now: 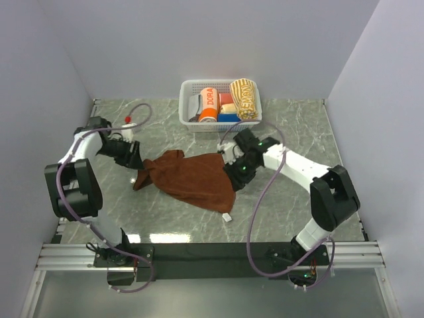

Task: Roll the towels
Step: Move the towel to the center of the board, then flatten the towel

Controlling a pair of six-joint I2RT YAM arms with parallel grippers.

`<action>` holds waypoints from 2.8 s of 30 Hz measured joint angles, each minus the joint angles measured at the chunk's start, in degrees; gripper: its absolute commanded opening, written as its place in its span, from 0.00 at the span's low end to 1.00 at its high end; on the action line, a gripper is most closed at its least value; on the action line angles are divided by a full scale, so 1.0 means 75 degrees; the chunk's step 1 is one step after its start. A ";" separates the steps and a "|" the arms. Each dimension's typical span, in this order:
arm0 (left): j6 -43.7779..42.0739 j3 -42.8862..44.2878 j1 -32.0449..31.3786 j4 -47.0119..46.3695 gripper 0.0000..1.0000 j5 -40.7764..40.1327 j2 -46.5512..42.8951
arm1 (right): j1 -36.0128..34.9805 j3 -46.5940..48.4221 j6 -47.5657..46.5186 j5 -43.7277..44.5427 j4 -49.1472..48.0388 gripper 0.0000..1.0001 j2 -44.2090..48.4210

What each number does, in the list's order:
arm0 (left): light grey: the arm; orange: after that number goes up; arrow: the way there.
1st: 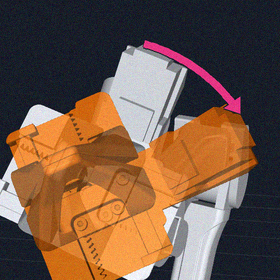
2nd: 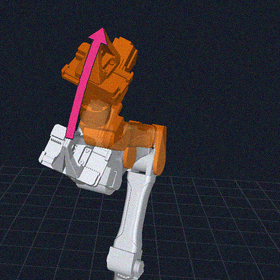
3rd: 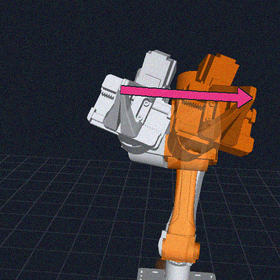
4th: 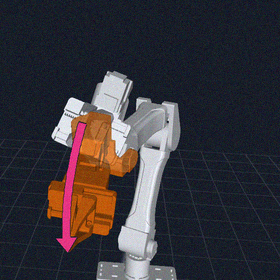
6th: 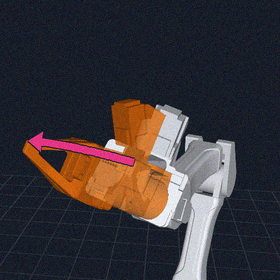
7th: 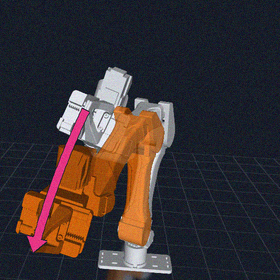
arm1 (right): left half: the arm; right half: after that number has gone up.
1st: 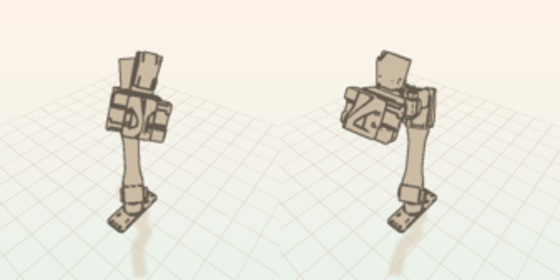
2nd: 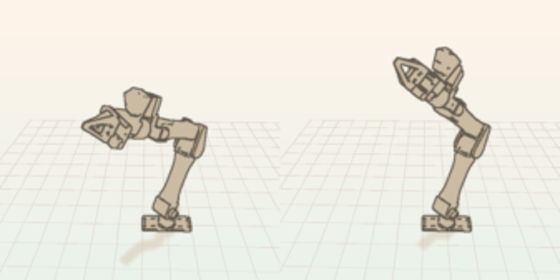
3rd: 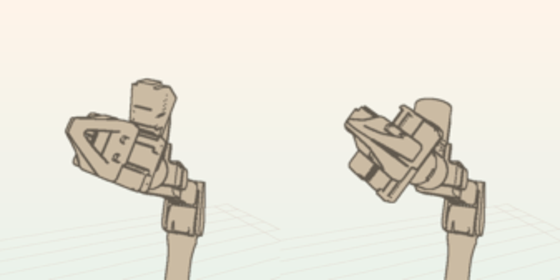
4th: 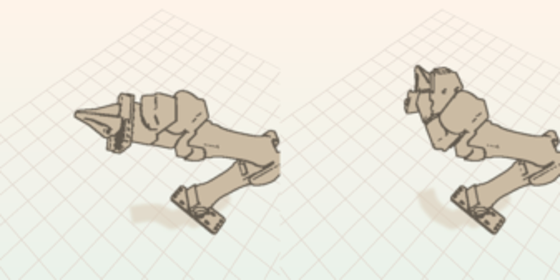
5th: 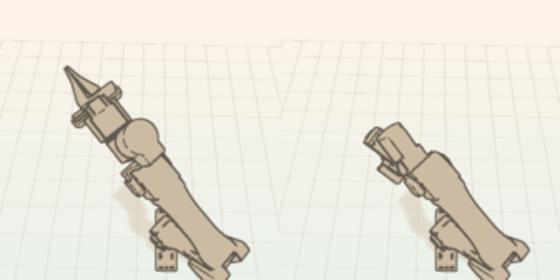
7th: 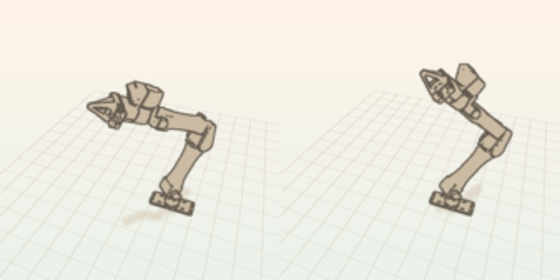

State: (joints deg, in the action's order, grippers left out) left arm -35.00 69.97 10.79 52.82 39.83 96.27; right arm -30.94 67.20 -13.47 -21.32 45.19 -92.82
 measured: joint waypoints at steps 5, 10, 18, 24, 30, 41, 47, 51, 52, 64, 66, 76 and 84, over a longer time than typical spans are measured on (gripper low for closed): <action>0.0364 0.0391 0.0994 0.0003 0.62 0.0137 0.0417 | -0.1212 -0.0557 -0.0210 0.0816 -0.0446 0.48 0.0026; 0.0425 0.0391 0.1166 0.0149 0.77 0.0169 0.0414 | -0.2043 -0.0734 -0.0440 0.1306 -0.0816 0.61 -0.0035; 0.0350 -0.0452 0.1166 0.0210 0.75 -0.0026 0.0312 | -0.2661 -0.0807 -0.0530 0.1501 -0.1160 0.70 -0.0341; 0.0029 -0.1035 0.1166 0.0262 0.69 -0.0420 0.0242 | -0.3005 -0.1084 -0.0522 0.1690 -0.1402 0.68 -0.0711; 0.0038 -0.1157 0.1166 0.0061 0.41 -0.0711 0.0277 | -0.3072 -0.1058 -0.0399 0.2340 -0.1690 0.10 -0.0836; -0.0067 -0.0408 0.1166 0.0227 0.28 -0.0501 0.0399 | -0.1751 -0.0842 -0.0303 0.2486 -0.1338 0.00 -0.0239; -0.0542 -0.0592 0.1110 0.0391 0.72 -0.0318 0.0347 | -0.1119 -0.0536 -0.0533 0.2562 -0.1195 0.00 0.0729; -0.0662 -0.1157 0.0740 0.0361 0.71 -0.0338 0.0181 | -0.1070 -0.0557 -0.0583 0.2608 -0.1078 0.00 0.0994; -0.0673 -0.1259 0.0606 0.0358 0.70 -0.0326 0.0152 | -0.1037 -0.0568 -0.0583 0.2608 -0.1046 0.00 0.1003; -0.0425 -0.2055 -0.0851 -0.0259 0.48 -0.0478 -0.0015 | -0.0836 -0.0443 -0.0551 0.2591 -0.0647 0.00 0.1023; -0.0216 -0.2046 -0.0898 -0.0446 0.27 -0.0449 0.0041 | -0.0772 -0.0431 -0.0554 0.2588 -0.0632 0.00 0.1099; 0.0149 -0.1157 -0.0443 -0.0280 0.01 0.0032 0.0067 | -0.0017 -0.0221 -0.0629 0.2623 -0.0495 0.00 0.1786; -0.0417 -0.1253 -0.0662 0.0146 0.68 -0.0117 -0.1087 | 0.0099 -0.0210 -0.0758 0.2547 -0.0446 0.00 0.2165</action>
State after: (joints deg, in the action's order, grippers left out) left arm -38.13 60.58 5.82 53.91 38.96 88.12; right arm -30.20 65.63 -19.16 -2.22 41.85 -76.58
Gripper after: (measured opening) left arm 0.609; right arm 0.023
